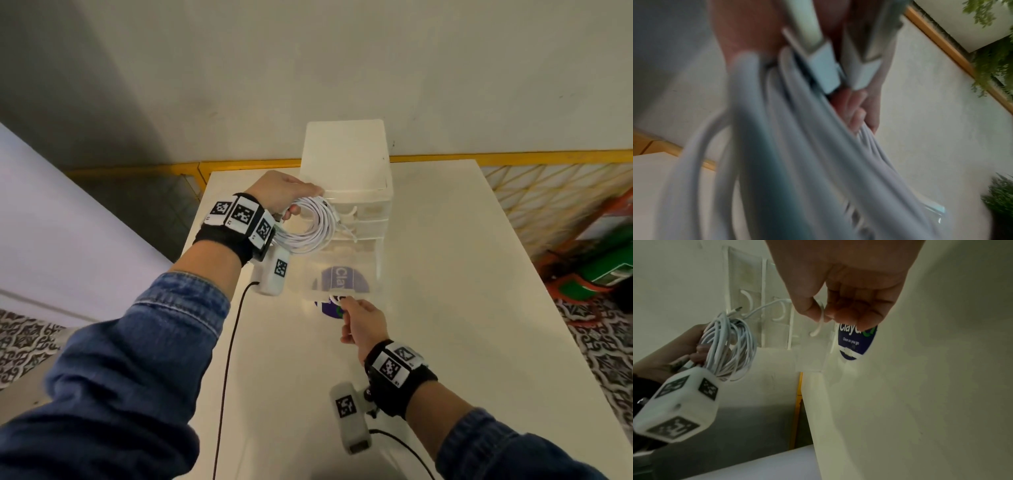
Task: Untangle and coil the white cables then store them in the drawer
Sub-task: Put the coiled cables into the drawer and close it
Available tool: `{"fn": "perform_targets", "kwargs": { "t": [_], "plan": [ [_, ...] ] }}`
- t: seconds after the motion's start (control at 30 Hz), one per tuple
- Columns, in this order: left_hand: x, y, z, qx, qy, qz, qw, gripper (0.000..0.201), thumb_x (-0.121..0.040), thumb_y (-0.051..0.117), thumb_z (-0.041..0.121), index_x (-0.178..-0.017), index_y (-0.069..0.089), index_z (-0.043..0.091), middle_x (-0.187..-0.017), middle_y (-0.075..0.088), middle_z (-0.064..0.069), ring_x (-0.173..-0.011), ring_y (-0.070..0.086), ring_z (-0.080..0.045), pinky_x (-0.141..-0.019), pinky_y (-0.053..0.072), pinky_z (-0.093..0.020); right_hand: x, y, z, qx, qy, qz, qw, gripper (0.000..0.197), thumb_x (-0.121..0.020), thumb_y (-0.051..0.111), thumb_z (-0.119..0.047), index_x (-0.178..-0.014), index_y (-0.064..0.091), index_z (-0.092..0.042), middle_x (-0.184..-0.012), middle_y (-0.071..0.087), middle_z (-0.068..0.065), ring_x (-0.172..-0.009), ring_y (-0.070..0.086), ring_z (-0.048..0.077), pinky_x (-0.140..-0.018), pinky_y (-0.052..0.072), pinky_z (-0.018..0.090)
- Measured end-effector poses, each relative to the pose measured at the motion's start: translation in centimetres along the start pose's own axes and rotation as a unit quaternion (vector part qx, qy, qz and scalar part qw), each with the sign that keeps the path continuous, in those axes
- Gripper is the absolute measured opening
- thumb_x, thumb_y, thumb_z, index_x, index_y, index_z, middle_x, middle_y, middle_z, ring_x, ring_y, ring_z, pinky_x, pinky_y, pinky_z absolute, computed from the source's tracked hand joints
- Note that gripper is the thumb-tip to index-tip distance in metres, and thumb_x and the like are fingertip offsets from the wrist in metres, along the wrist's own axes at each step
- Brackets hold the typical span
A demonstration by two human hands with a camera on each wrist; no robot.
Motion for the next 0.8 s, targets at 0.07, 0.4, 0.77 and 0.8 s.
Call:
{"fn": "perform_targets", "kwargs": {
  "t": [0.07,0.4,0.77,0.8],
  "plan": [
    [0.2,0.0,0.1,-0.008,0.003,0.002,1.0,0.041,-0.073,0.073,0.043,-0.092,0.074,0.006,-0.055,0.051,-0.004,-0.038,0.037,-0.013,-0.039,0.028,-0.019,0.4,0.1,0.1,0.01,-0.004,-0.011,1.0,0.026,-0.084,0.057,-0.018,-0.061,0.048,-0.013,-0.051,0.046,0.004,-0.035,0.04,0.016,-0.043,0.039,0.025],
    [1.5,1.4,-1.7,0.013,0.003,0.003,1.0,0.037,-0.075,0.072,0.043,-0.091,0.074,0.01,-0.056,0.049,-0.005,-0.038,0.036,-0.013,-0.041,0.028,-0.021,0.5,-1.2,-1.0,0.102,-0.001,-0.071,0.992,0.021,-0.086,0.057,-0.022,-0.069,0.056,-0.011,-0.058,0.05,0.003,-0.042,0.046,0.016,-0.045,0.041,0.024],
    [-0.1,9.3,-7.0,0.205,-0.154,-0.078,0.963,0.029,-0.074,0.073,0.044,-0.082,0.067,0.016,-0.045,0.048,0.001,-0.032,0.036,-0.009,-0.04,0.031,-0.016,0.0,-6.1,-7.4,0.563,-0.069,-0.052,0.822,0.031,-0.084,0.051,-0.033,-0.063,0.047,-0.011,-0.065,0.049,0.003,-0.066,0.051,0.024,-0.058,0.037,0.026],
    [-0.6,9.5,-7.8,0.219,-0.172,-0.068,0.958,0.034,-0.067,0.076,0.047,-0.078,0.065,0.017,-0.045,0.051,0.001,-0.033,0.039,-0.009,-0.041,0.033,-0.017,0.0,-6.7,-8.5,0.59,-0.087,-0.021,0.803,0.03,-0.084,0.05,-0.034,-0.067,0.048,-0.01,-0.07,0.051,0.005,-0.072,0.051,0.026,-0.063,0.037,0.027]
  ]
}}
Point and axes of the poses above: each hand's wrist, its own x-axis away from the middle knuckle, its own y-axis out of the palm, z = x × y, the point moved 7 cm from there along -x, towards the middle knuckle
